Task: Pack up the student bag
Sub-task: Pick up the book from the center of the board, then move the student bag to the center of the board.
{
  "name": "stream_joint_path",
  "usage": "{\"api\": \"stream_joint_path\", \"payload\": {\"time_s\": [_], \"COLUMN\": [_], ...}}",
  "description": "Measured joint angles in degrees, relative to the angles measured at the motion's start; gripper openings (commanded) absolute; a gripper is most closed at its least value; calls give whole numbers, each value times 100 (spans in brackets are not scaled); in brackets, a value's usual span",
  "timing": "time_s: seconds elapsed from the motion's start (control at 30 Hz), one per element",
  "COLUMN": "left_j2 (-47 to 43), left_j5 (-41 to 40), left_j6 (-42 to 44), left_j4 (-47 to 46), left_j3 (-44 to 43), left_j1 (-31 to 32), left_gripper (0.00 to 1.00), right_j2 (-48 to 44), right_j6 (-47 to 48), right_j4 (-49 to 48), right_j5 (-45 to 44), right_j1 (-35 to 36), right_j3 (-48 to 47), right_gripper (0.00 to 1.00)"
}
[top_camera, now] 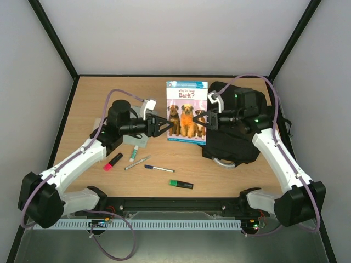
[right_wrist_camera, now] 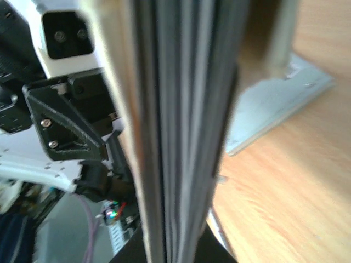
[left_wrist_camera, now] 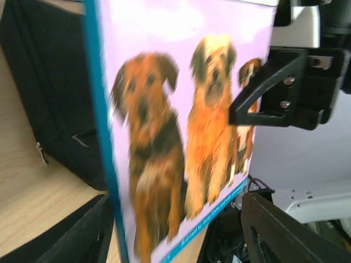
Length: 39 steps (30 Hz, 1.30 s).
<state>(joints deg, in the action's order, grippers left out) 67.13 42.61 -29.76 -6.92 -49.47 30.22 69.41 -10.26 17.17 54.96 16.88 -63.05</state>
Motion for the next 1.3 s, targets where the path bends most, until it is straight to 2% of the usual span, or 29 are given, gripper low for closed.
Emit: {"api": "stream_joint_path", "payload": {"time_s": [0.1,0.23,0.37,0.5,0.67,0.83,0.93,1.17,1.3], "left_j2": [234,737,1648,2680,4356,5663,6116,6634,6964], "left_j5": [-151,-621,-1244,-1602,-1784,-1794,-1764,-1698,-1641], "left_j6": [-48,-136,-234,-308,-302,-251,-254,-258,-260], "left_j4": [4,151,367,476,778,1051,1196,1333,1373], "left_j3": [-9,-173,-811,-1499,-2839,-3985,-4404,-5053,-5486], "left_j1": [0,39,116,201,369,496,549,614,629], "left_gripper": [78,76,74,76,75,70,65,65,58], "right_j2": [-208,-610,-1082,-1453,-1976,-2234,-2356,-2367,-2367], "right_j6": [140,306,396,518,699,859,890,898,898], "right_j4": [168,249,210,199,52,-98,-96,-125,-127], "right_j5": [-415,-999,-1460,-1628,-1967,-2090,-2004,-1888,-1843], "right_j1": [-391,-1434,-2531,-3025,-3106,-3112,-3112,-3112,-3112], "right_j3": [15,229,940,1652,2068,2149,2208,2245,2245], "right_gripper": [1,1,1,1,1,1,1,1,1]}}
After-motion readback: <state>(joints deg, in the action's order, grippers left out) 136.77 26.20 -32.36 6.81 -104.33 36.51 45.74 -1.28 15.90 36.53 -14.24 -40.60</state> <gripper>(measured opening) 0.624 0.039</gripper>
